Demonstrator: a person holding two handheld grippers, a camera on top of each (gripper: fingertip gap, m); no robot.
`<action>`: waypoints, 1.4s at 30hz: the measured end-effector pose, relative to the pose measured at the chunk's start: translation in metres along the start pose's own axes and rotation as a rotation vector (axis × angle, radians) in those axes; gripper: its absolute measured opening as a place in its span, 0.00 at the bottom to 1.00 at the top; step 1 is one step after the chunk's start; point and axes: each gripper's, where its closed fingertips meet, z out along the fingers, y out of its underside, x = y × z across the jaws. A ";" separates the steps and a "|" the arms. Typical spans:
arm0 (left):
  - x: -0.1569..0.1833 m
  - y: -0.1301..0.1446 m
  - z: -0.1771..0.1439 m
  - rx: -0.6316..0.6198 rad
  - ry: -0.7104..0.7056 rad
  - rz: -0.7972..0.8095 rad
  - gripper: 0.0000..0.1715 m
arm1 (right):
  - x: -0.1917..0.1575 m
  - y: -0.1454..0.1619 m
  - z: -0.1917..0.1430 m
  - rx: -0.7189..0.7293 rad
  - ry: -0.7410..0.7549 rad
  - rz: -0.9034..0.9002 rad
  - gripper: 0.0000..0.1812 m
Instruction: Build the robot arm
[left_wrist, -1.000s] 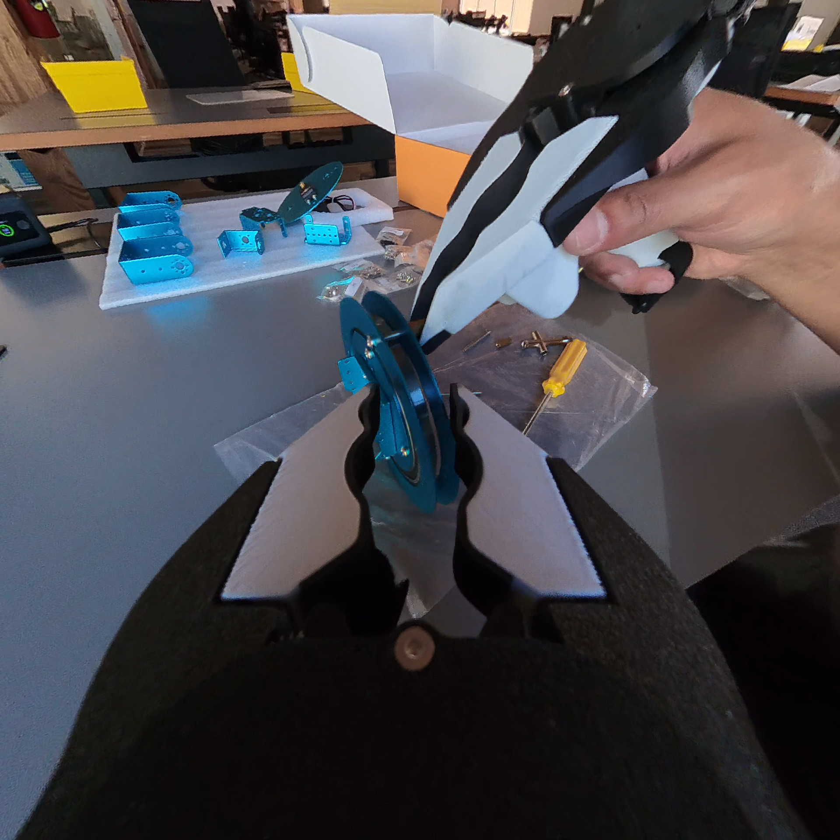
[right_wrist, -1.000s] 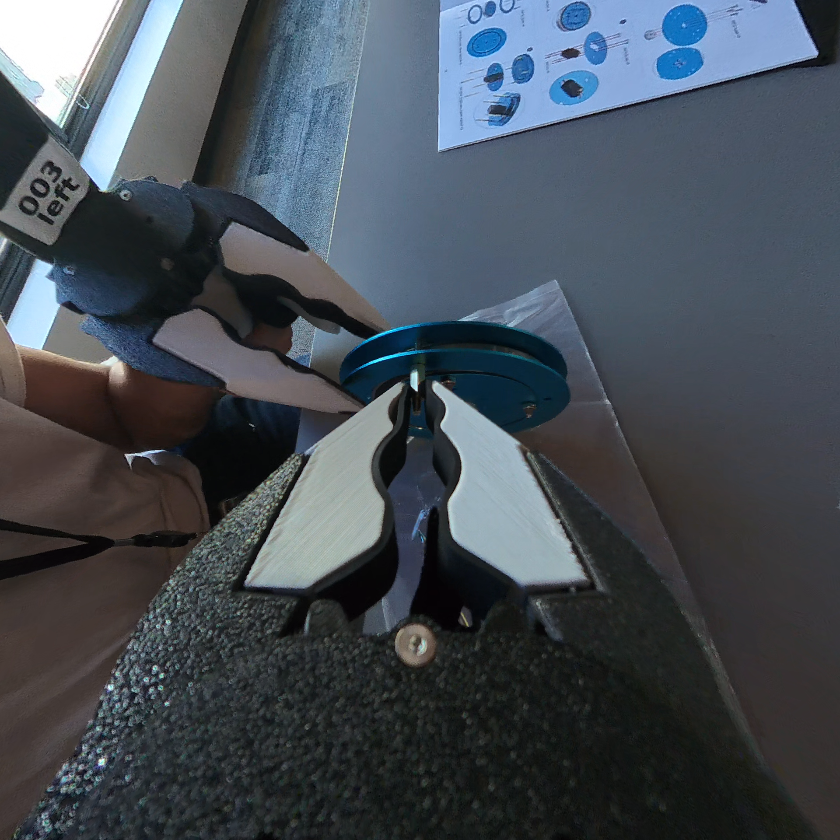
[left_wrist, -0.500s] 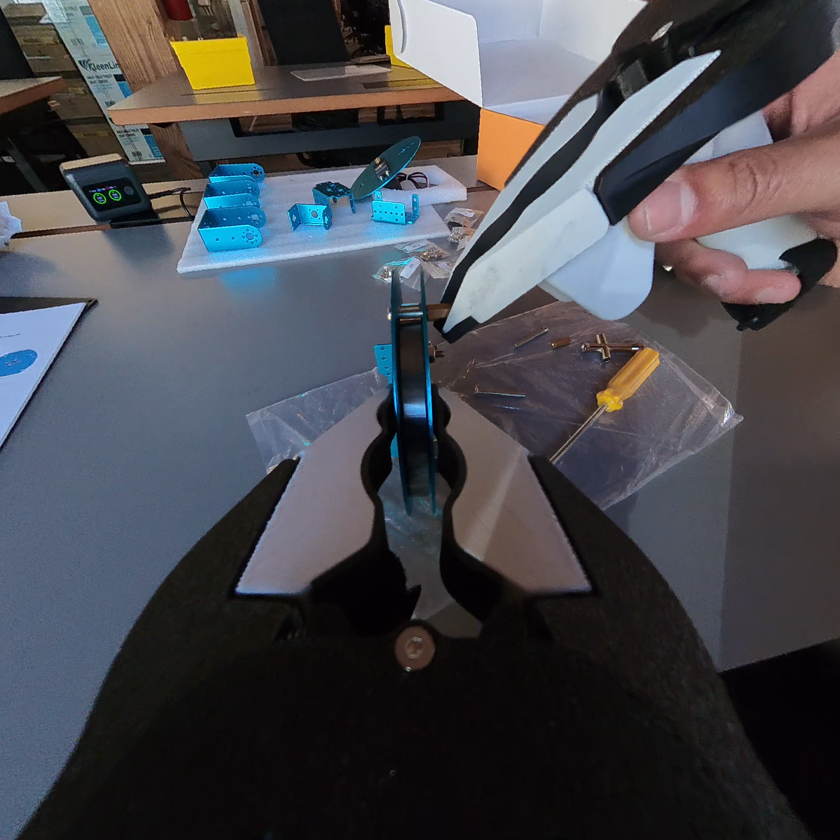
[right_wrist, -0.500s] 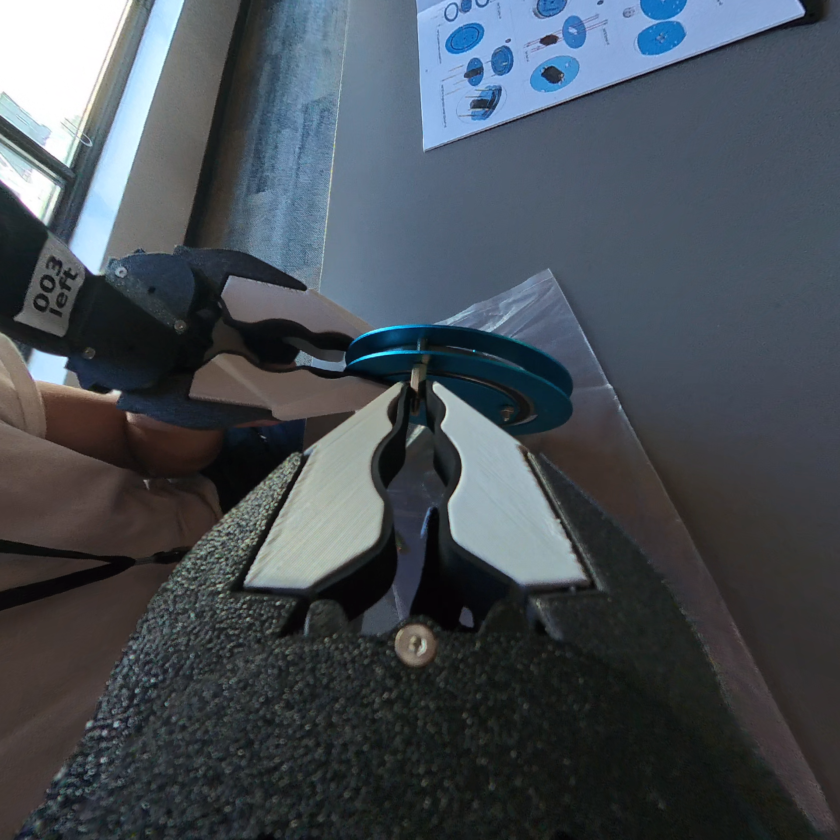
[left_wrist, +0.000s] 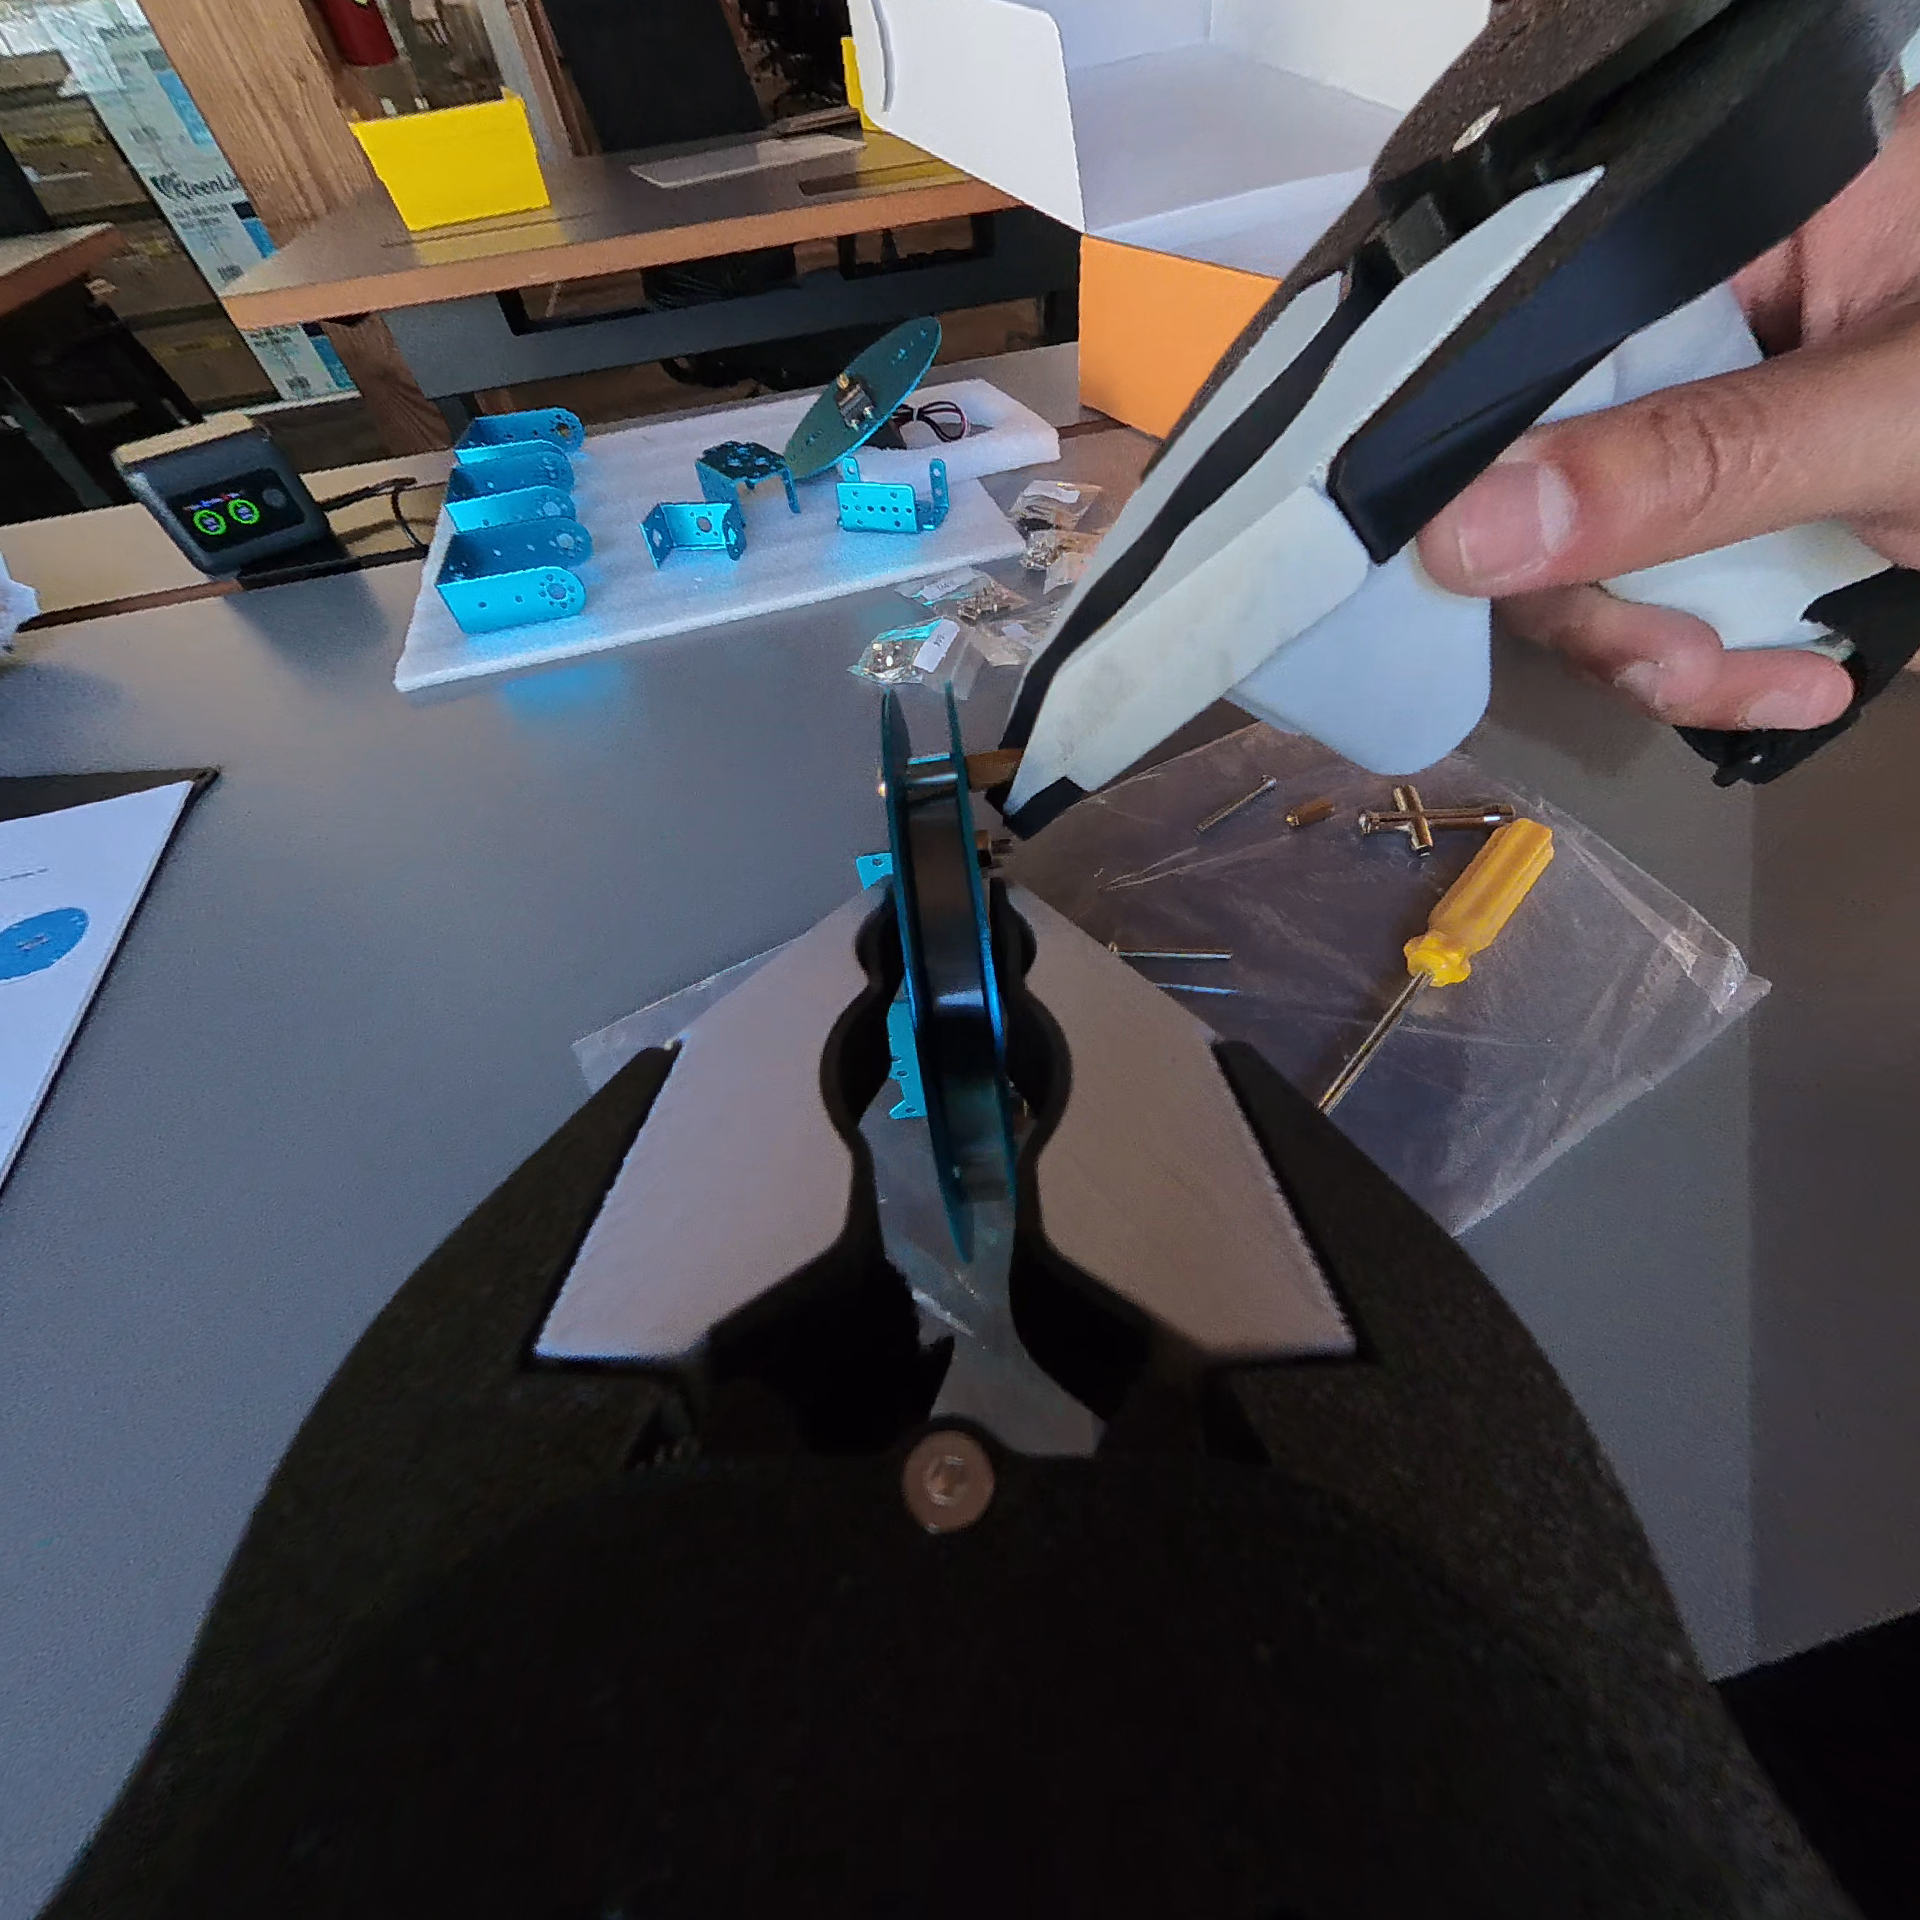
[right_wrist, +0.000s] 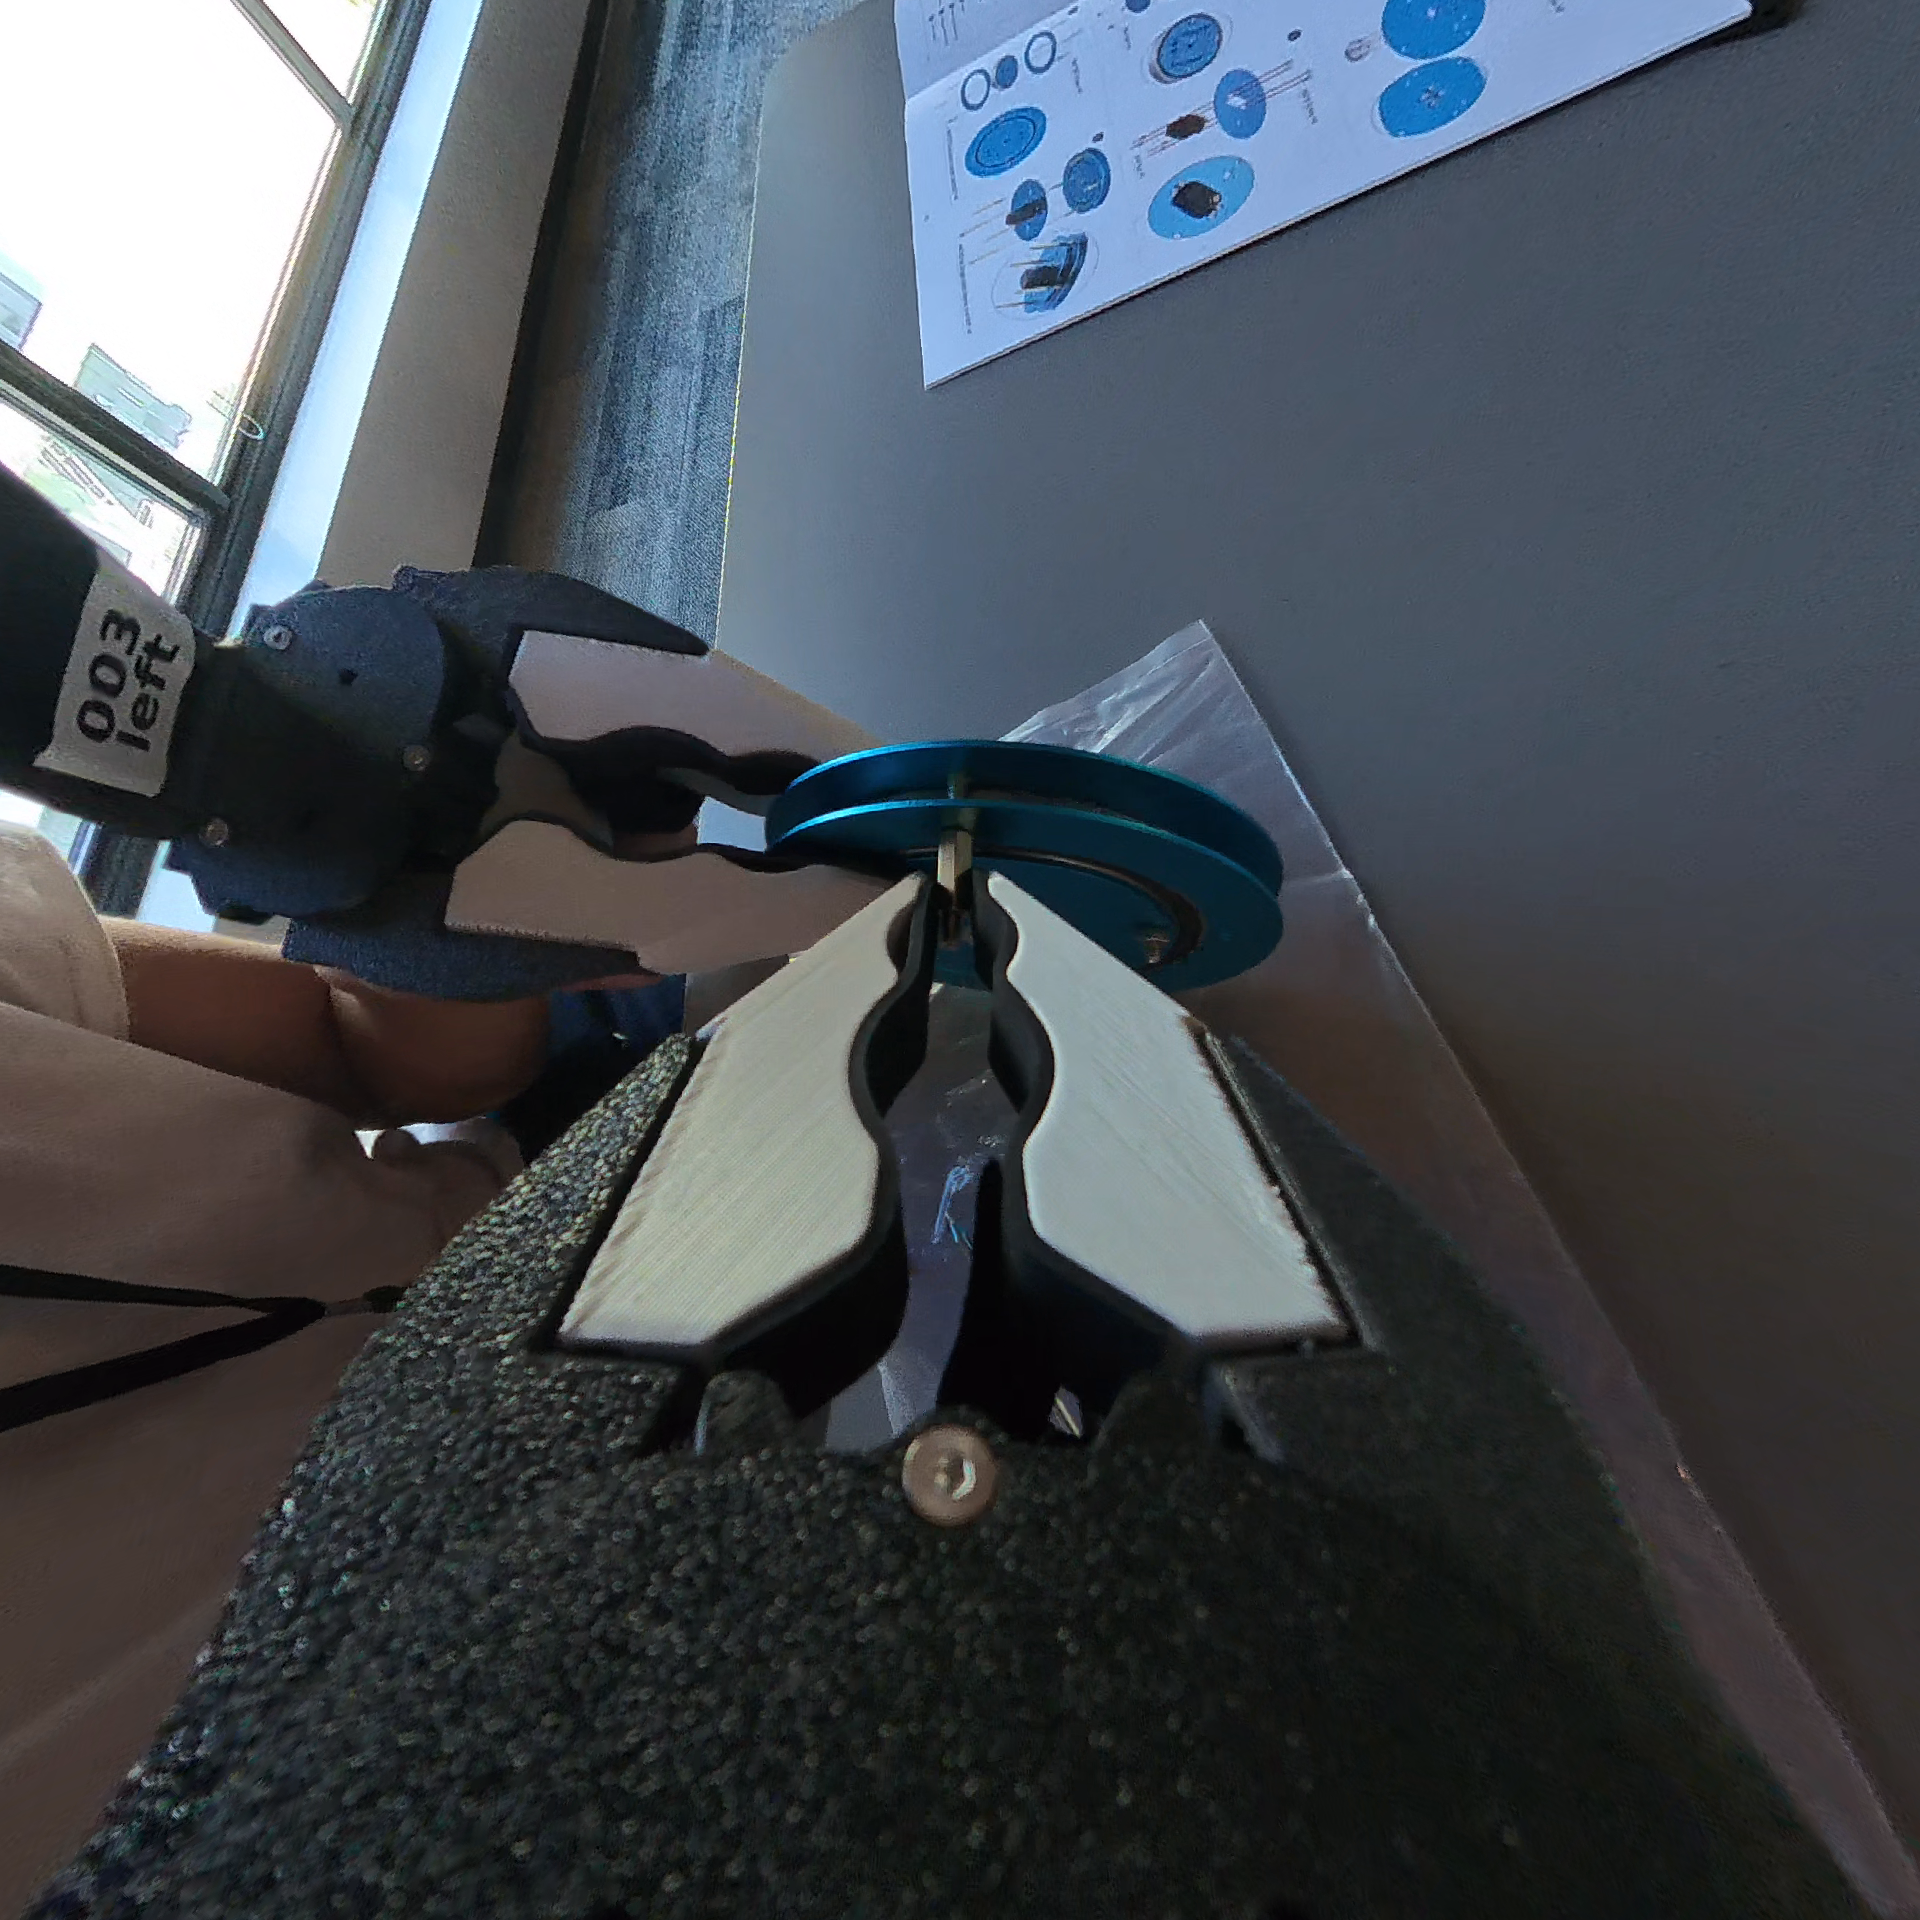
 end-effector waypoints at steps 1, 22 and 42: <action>0.000 -0.001 0.002 -0.004 0.012 -0.005 0.09 | 0.001 0.000 0.000 -0.001 -0.001 0.004 0.03; -0.003 -0.002 0.005 -0.024 0.012 -0.039 0.07 | 0.008 -0.002 -0.005 -0.003 0.179 -0.082 0.08; 0.000 -0.014 0.001 0.027 0.178 0.082 0.25 | 0.000 -0.002 0.004 -0.037 0.147 -0.039 0.03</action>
